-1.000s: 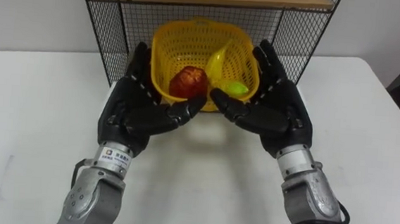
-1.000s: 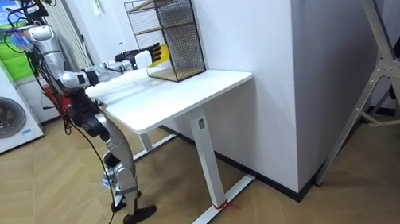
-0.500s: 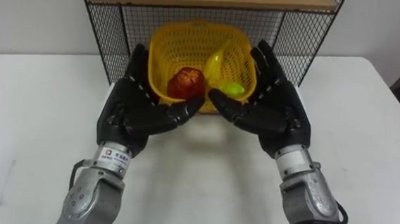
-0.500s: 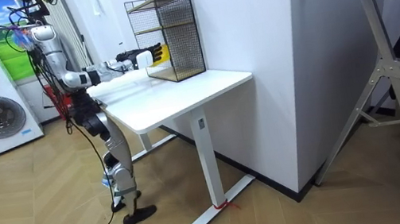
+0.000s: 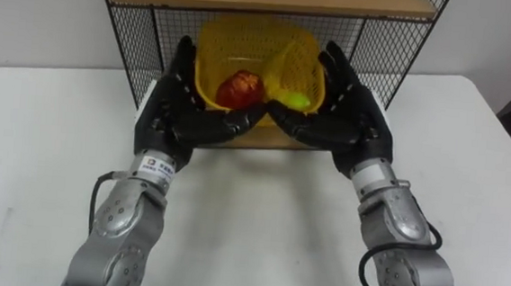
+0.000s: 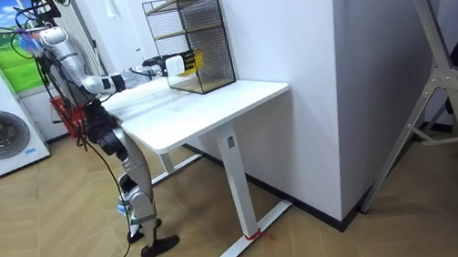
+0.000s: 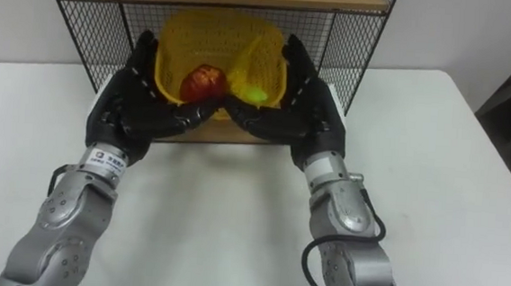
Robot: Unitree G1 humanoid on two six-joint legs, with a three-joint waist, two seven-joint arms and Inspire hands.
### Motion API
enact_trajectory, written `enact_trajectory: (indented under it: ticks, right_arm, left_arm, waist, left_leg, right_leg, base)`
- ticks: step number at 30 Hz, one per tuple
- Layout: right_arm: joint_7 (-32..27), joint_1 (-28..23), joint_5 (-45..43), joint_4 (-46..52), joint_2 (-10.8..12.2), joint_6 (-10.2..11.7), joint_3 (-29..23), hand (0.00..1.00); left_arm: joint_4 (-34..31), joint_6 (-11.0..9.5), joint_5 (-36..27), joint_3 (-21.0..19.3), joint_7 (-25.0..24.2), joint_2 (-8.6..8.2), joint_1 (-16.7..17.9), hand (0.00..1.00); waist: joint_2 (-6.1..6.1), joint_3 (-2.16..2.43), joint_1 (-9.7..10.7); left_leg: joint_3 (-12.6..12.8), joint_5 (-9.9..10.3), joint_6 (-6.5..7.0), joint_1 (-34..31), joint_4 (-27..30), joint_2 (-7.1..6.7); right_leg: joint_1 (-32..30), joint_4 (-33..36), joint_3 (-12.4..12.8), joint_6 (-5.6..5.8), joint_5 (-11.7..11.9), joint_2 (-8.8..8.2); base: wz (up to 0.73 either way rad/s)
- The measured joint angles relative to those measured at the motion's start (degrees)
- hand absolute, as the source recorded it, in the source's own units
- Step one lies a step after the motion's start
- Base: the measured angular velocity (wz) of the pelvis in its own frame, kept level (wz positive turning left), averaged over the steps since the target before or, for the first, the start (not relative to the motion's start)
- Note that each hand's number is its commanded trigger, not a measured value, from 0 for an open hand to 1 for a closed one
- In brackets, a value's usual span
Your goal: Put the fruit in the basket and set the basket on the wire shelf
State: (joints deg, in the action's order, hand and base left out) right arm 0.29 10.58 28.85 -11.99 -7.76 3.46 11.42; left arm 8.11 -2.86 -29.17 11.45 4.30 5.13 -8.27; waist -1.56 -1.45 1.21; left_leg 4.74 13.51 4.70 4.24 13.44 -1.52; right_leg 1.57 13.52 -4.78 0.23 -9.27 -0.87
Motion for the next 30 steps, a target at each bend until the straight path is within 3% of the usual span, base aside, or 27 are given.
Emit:
enact_trajectory:
  ticks: [4,6,8,13,17,22,30]
  right_arm:
    - [-0.19,2.89,-0.13,-2.80,0.50,-2.56,-0.55,0.00]
    - [-0.50,4.64,-0.38,-3.06,0.77,-4.19,-1.05,0.00]
    - [-1.20,6.16,-0.07,-3.22,0.77,-5.00,-1.18,0.00]
    - [-2.68,17.62,0.05,-15.24,0.65,-6.15,-1.50,0.00]
    - [-2.74,19.00,1.10,-19.03,0.75,-6.20,-1.51,0.00]
    - [-2.28,22.37,2.53,-27.80,0.79,-9.34,-1.89,0.00]
    - [-0.54,23.36,2.62,-32.38,0.84,-9.91,-3.18,0.00]
  left_arm:
    - [0.80,2.77,0.57,-0.72,0.26,-0.30,-1.18,0.00]
    - [1.95,4.08,1.69,-2.17,0.51,-1.73,-2.70,0.00]
    - [2.83,4.80,1.69,-2.61,1.80,-2.02,-4.34,0.00]
    - [11.34,7.46,1.67,-2.99,3.62,-2.42,-12.61,0.00]
    - [13.80,8.02,1.61,-2.84,4.01,-2.63,-14.61,0.00]
    - [20.53,11.17,0.59,-4.60,3.99,-3.15,-17.39,0.00]
    - [24.79,12.93,0.45,-4.78,3.62,-3.11,-18.78,0.00]
  waist:
    - [-0.11,0.04,-0.08]
    - [-0.13,0.05,-0.21]
    - [-0.15,0.06,-0.46]
    - [-0.17,0.08,-0.89]
    - [-0.17,0.10,-1.14]
    - [0.00,0.20,-1.36]
    - [0.24,0.28,-1.38]
  left_leg:
    - [0.17,0.00,0.00,0.03,-0.04,0.02]
    - [0.21,0.00,0.00,-0.02,-0.02,0.05]
    - [0.15,-0.01,-0.01,-0.01,-0.02,0.05]
    - [0.29,-0.02,-0.02,1.32,0.03,0.06]
    - [0.24,-0.03,-0.02,1.72,-0.02,0.09]
    - [0.15,-0.07,-0.03,1.49,0.18,0.09]
    - [-0.23,-0.08,-0.04,1.73,0.15,0.08]
  right_leg:
    - [0.00,-0.02,-0.05,0.00,0.00,-0.05]
    - [-0.06,-0.02,-0.09,-0.01,0.01,-0.05]
    - [-0.05,-0.01,-0.10,-0.02,0.01,-0.04]
    - [1.18,0.00,0.07,-0.06,0.04,-0.12]
    - [1.71,-0.13,-0.02,-0.06,0.04,-0.32]
    - [1.64,-0.17,-0.45,-0.14,0.12,-0.45]
    - [2.46,-1.19,-0.97,-0.15,0.17,-0.47]
  base:
    - [0.00]
    - [0.00]
    - [0.00]
    - [-0.01]
    - [0.00]
    - [0.00]
    - [0.02]
